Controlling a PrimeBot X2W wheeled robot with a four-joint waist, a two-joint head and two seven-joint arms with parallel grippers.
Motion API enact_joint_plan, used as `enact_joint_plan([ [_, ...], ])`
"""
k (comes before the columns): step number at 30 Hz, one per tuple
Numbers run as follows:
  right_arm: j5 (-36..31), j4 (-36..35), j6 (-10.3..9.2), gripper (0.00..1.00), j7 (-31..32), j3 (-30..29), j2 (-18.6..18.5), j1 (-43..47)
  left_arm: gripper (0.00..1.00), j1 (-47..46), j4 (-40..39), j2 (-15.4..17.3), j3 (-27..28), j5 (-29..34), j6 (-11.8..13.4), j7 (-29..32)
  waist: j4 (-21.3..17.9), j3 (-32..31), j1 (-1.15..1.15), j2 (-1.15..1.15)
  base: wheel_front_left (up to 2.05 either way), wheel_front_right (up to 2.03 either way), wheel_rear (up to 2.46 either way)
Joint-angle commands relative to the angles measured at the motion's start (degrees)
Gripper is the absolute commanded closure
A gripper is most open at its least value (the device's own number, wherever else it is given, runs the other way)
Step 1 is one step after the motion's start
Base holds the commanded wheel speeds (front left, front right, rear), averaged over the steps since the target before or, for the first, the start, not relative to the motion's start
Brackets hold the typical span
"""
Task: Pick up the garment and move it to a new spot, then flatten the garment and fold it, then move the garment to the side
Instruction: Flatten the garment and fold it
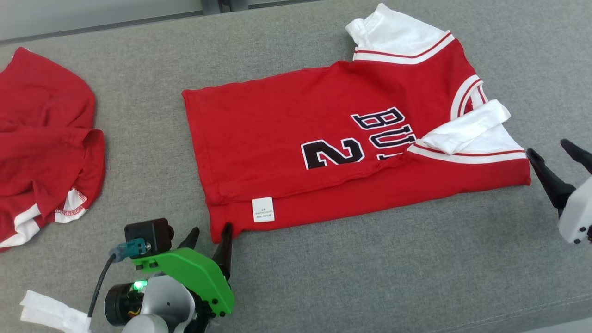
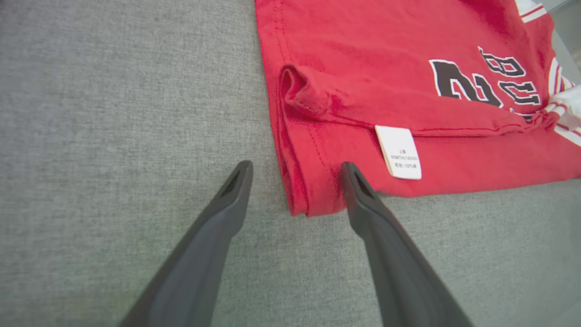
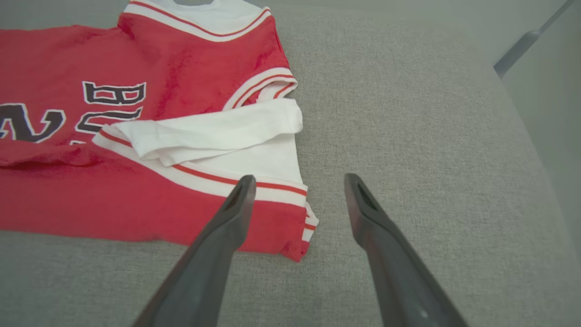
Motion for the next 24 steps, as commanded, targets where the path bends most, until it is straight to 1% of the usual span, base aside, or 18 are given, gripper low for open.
enact_joint_plan([
  [1, -0.1, 0.2, 0.0, 0.0, 0.8, -0.1, -0.4, 1.5, 0.0, 1.2, -0.6, 0.5, 0.4, -0.9, 0.4, 0.2, -0.4, 0.5, 0.0, 0.0, 0.0, 0.0, 0.0],
  [4, -1.0, 1.5, -0.01, 0.0, 2.0, -0.6, -1.6, 3.1, 0.0, 2.1, -0.7, 0.8, 0.4, -1.3, 0.5, 0.8, -0.5, 1.7, 0.0, 0.0, 0.0, 0.0, 0.0],
  [8, 0.4, 3.4, 0.0, 0.0, 3.2, -0.1, 0.3, 1.9, 0.0, 0.5, 1.1, -0.1, 0.3, -2.0, 0.3, 1.6, 0.0, 3.9, 0.0, 0.0, 0.0, 0.0, 0.0],
  [9, 0.5, 3.9, -0.01, 0.0, 3.7, 0.3, 0.6, 1.0, 0.0, -0.2, 1.9, 0.2, 0.0, -1.7, 0.0, 1.9, 0.1, 4.5, 0.0, 0.0, 0.0, 0.0, 0.0],
  [11, 0.5, 5.0, -0.01, 0.0, 4.6, 1.7, 1.3, -0.4, 0.0, -1.5, 3.1, 0.3, -1.1, -1.4, -0.7, 2.7, 0.4, 5.6, 0.0, 0.0, 0.0, 0.0, 0.0],
  [14, 1.5, 6.9, -0.01, 0.0, 6.8, 4.6, 2.1, -2.2, 0.0, -3.1, 5.7, -0.5, -2.3, -2.2, -1.7, 4.1, 0.8, 6.4, 0.0, 0.0, 0.0, 0.0, 0.0],
  [15, 2.4, 7.2, 0.02, 0.0, 7.7, 5.7, 2.4, -2.5, 0.57, -3.3, 6.6, -0.7, -2.7, -2.2, -2.0, 4.4, 0.9, 6.5, 0.0, 0.0, 0.0, 0.0, 0.0],
  [16, 3.7, 7.5, 0.04, 0.0, 8.5, 6.8, 2.7, -2.9, 1.0, -3.6, 7.6, -1.0, -3.4, -2.6, -2.6, 5.0, 1.0, 6.5, 0.0, 0.0, 0.0, 0.0, 0.0],
  [17, 4.4, 7.6, 0.04, 0.52, 8.9, 7.4, 2.8, -3.3, 1.0, -3.6, 8.3, -1.2, -4.2, -3.2, -3.4, 5.9, 1.1, 6.5, 0.0, 0.0, 0.0, 0.0, 0.0],
  [18, 5.7, 7.6, 0.1, 1.0, 9.2, 7.9, 2.6, -3.6, 1.0, -3.4, 8.8, -1.4, -5.2, -3.9, -4.5, 6.8, 1.1, 6.3, 0.0, 0.0, 0.0, 0.0, 0.0],
  [20, 8.6, 6.7, 0.11, 1.0, 10.2, 9.1, 1.5, -4.0, 1.0, -3.0, 8.6, -2.0, -5.0, -5.6, -5.6, 7.0, 1.2, 5.6, 0.0, 0.0, 0.0, 0.0, 0.0],
  [21, 10.0, 6.3, 0.07, 1.0, 10.4, 9.3, 0.6, -4.3, 1.0, -3.0, 8.2, -1.4, -4.9, -5.9, -6.2, 7.3, 1.2, 5.3, 0.0, 0.0, 0.0, 0.0, 0.0],
  [24, 14.6, 4.5, 0.0, 1.0, 12.0, 9.2, -3.7, -4.9, 1.0, -3.0, 5.1, 0.6, -3.6, -7.8, -7.7, 8.6, 1.3, 3.8, 0.0, 0.0, 0.0, 0.0, 0.0],
])
